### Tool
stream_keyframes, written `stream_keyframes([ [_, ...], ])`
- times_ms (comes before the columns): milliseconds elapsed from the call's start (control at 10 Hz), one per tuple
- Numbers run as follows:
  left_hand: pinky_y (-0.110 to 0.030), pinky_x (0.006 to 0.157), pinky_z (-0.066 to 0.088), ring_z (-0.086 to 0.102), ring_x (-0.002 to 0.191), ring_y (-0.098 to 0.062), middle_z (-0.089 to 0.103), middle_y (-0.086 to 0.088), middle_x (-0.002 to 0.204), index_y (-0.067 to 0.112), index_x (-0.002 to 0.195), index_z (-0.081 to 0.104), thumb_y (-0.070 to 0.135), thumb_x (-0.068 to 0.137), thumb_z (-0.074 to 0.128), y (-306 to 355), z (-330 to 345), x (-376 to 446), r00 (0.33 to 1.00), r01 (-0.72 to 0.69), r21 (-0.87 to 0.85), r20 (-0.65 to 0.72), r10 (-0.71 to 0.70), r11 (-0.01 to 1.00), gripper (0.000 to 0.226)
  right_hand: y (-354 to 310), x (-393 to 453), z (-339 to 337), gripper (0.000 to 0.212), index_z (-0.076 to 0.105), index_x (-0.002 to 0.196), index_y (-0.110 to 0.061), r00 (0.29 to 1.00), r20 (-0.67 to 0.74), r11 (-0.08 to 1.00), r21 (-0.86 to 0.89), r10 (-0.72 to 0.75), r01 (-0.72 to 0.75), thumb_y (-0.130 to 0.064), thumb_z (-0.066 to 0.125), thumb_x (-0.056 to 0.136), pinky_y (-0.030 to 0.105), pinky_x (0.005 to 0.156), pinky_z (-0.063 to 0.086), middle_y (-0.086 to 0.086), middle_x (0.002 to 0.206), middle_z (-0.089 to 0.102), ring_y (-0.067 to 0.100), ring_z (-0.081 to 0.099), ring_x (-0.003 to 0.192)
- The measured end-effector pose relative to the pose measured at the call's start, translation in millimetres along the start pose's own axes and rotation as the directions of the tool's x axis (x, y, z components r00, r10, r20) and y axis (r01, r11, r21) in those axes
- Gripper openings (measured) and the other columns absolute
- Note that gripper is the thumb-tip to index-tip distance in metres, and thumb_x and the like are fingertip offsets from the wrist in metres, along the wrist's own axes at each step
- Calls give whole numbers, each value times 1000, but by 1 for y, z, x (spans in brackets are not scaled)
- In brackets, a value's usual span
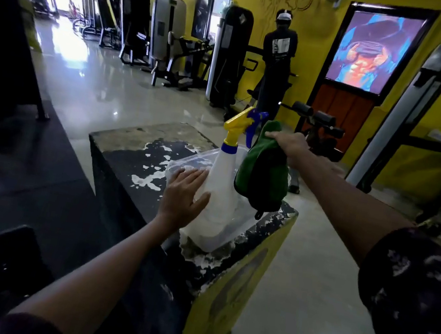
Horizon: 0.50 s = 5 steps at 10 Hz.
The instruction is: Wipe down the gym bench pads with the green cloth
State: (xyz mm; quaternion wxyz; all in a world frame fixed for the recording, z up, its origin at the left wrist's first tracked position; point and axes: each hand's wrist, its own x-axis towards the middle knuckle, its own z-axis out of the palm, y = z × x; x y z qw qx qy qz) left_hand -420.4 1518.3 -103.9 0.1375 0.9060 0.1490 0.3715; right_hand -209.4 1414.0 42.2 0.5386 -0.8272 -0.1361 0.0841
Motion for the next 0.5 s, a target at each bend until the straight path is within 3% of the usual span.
stream_keyframes([
  [100, -43, 103, 35, 58, 115, -28, 63, -14, 122, 1, 121, 61, 40, 88, 37, -3, 6, 1, 999, -21, 13, -37, 21, 1000, 57, 14, 17, 20, 68, 54, 125, -5, 983, 180, 997, -78, 33, -19, -49, 70, 77, 36, 86, 50, 9, 125, 58, 26, 58, 108],
  [200, -42, 103, 34, 59, 114, -29, 63, -14, 121, 1, 122, 60, 40, 89, 36, -1, 4, 1, 1000, -22, 30, -18, 23, 999, 57, 22, 8, 27, 65, 46, 135, -6, 906, 417, 924, -371, 76, 94, -47, 61, 86, 42, 97, 43, 9, 134, 48, 29, 48, 122],
  [300, -43, 106, 32, 56, 115, -30, 61, -15, 124, 2, 128, 55, 46, 87, 29, 4, -7, 1, 997, 0, 35, 75, -3, 999, 66, 31, -13, 29, 53, 49, 131, -1, 872, 489, 732, -599, 16, 323, -32, 61, 90, 39, 100, 40, 14, 133, 50, 30, 48, 120],
  [400, -40, 111, 24, 48, 124, -28, 55, -15, 132, 3, 135, 46, 53, 85, 24, 9, -16, 1, 986, 25, 41, 166, -31, 999, 74, 36, -31, 23, 43, 56, 122, 1, 880, 473, 688, -622, -50, 374, -28, 61, 90, 36, 94, 42, 15, 121, 56, 28, 52, 114],
  [500, -38, 117, 12, 30, 138, -25, 39, -13, 146, 6, 143, 33, 47, 94, 36, 18, -24, 1, 965, 100, 70, 237, -114, 992, 64, 43, -67, 7, 27, 63, 97, -4, 896, 422, 635, -657, -136, 406, -29, 62, 88, 31, 72, 42, 10, 93, 59, 25, 53, 93],
])
